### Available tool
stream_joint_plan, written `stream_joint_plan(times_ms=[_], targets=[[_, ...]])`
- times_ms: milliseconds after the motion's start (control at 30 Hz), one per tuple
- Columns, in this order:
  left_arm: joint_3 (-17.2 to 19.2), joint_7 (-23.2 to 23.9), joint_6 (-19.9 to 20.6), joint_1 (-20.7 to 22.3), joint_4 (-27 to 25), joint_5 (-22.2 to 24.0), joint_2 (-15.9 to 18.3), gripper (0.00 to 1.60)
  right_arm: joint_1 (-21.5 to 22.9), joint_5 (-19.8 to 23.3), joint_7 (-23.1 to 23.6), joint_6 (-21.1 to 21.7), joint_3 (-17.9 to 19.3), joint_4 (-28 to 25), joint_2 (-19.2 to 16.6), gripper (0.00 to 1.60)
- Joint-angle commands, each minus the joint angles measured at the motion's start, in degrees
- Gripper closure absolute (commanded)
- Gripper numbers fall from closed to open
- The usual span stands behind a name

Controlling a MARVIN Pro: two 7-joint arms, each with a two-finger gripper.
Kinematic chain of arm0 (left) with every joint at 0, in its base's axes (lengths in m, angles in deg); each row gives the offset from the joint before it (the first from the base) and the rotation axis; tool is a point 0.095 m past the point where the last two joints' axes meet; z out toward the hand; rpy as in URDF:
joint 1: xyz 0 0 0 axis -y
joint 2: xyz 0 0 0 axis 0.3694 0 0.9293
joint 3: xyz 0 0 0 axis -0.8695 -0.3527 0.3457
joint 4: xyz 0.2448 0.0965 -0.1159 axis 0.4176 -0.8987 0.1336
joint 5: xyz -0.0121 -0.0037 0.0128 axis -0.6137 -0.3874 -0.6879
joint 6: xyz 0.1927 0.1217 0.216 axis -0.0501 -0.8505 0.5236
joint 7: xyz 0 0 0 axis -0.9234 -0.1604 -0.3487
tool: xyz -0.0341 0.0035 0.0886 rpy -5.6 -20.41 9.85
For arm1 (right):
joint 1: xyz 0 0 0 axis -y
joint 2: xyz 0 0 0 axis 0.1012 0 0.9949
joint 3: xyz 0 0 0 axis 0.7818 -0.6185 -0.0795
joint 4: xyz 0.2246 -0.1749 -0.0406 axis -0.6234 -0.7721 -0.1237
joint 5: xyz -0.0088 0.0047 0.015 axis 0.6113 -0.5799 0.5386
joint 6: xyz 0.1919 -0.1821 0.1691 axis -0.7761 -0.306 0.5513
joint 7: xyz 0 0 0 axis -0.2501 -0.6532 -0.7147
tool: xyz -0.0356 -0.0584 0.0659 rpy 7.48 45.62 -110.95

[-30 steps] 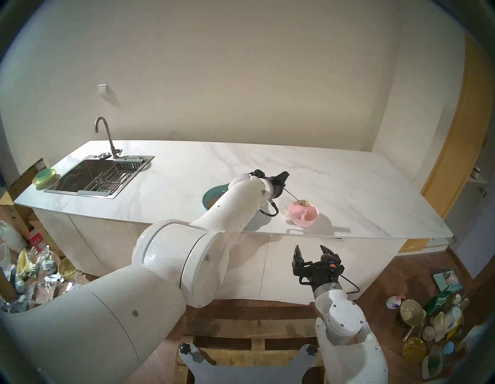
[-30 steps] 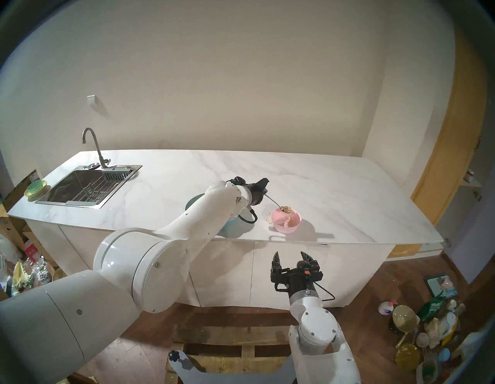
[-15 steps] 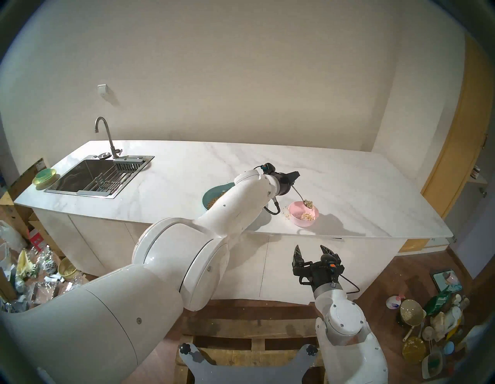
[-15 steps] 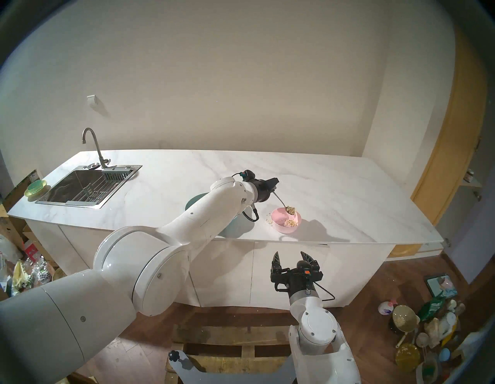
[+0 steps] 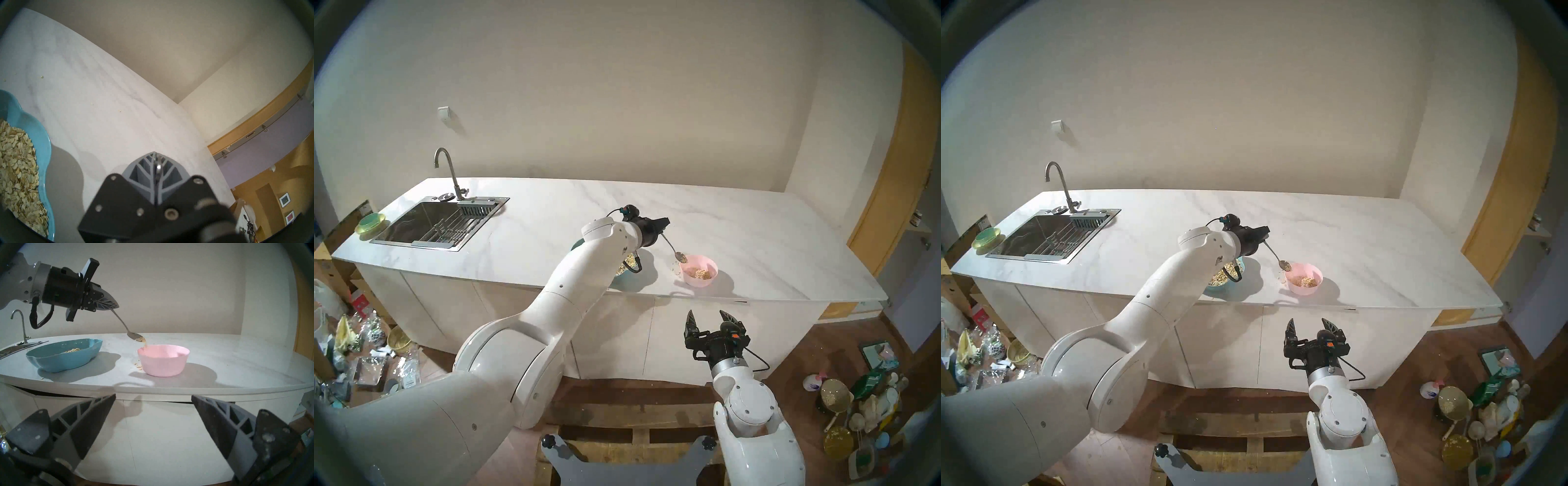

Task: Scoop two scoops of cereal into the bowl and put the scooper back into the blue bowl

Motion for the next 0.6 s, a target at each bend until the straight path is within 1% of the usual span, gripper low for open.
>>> stream_joint_plan(times_ms=[0,200,333,567], targets=[[-0.4,0.0,0.4,3.0,-0.9,0.2,-2.1,1.60,0.3,0.1,0.0,-0.2,0.0,-1.4,0.2,0.00],[-1.1,0.3,0.1,4.3,0.8,-0.2,-2.8,1.60,0.3,0.1,0.0,-0.2,0.0,-1.4,0.2,0.00],[-3.2,1.0,-1.1,5.3,1.3,-1.9,-2.7,1.60,0.3,0.1,0.0,-0.3,0.0,-1.4,0.2,0.00],[-4.8,1.1,-2.2,6.8,2.6,-3.2,-2.9,1.60,0.3,0.1,0.0,-0.3,0.0,-1.4,0.2,0.00]])
